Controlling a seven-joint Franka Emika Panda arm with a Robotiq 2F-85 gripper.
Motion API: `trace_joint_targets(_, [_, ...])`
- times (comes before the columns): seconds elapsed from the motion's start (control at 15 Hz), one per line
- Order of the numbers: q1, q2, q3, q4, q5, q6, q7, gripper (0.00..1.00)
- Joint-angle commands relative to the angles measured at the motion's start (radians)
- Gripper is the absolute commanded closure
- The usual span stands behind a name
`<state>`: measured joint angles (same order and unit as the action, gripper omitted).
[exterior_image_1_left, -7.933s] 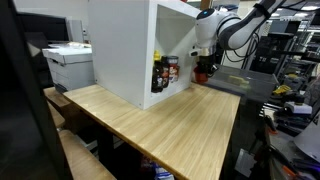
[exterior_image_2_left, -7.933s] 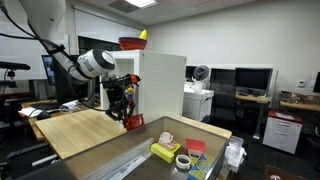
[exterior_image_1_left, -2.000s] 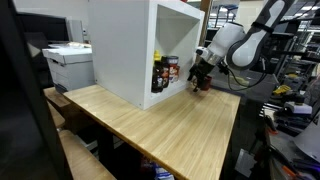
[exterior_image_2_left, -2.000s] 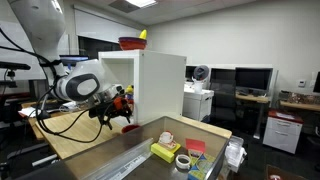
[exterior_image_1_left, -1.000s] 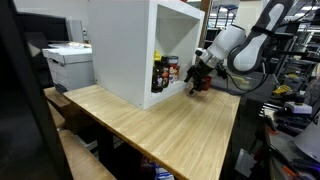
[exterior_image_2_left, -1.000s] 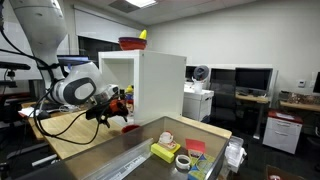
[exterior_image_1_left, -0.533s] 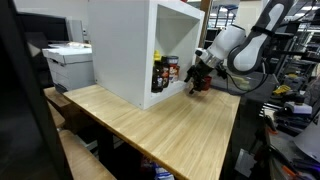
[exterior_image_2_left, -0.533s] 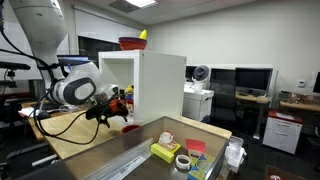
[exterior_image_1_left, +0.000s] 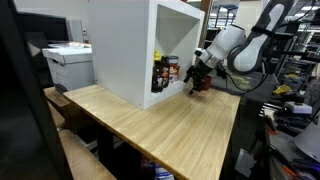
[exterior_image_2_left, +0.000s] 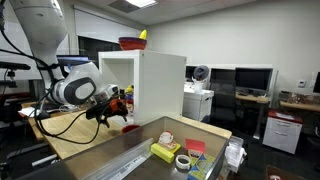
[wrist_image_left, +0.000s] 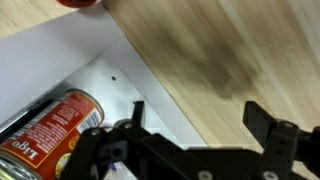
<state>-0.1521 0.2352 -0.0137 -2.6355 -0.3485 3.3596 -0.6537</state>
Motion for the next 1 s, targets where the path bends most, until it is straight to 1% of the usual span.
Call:
trace_joint_targets(0.0, [0.026,0.008,-0.022,0.000,-0.025,0.019,0.032,0.00])
trace_joint_targets(0.2, [0.035,0.020,-0.017,-0.006,-0.020,0.059,0.048,0.00])
trace_joint_targets(0.53, [0.037,0.055,-0.003,-0.013,-0.025,0.159,0.117,0.00])
trace_joint_targets(0.6, [-0.025,0.024,0.073,0.007,-0.026,0.105,0.137,0.00])
trace_joint_targets(0.67, [-0.035,0.029,0.088,0.009,-0.029,0.105,0.152,0.00])
trace_joint_targets(0.73, [-0.070,0.030,0.130,0.015,-0.045,0.104,0.181,0.00])
trace_joint_targets(0.8, [-0.152,0.032,0.222,0.024,-0.094,0.103,0.257,0.00])
trace_joint_targets(0.87, [-0.218,0.038,0.297,0.035,-0.138,0.103,0.330,0.00])
trace_joint_targets(0.93, [-0.264,0.050,0.357,0.052,-0.188,0.102,0.408,0.00])
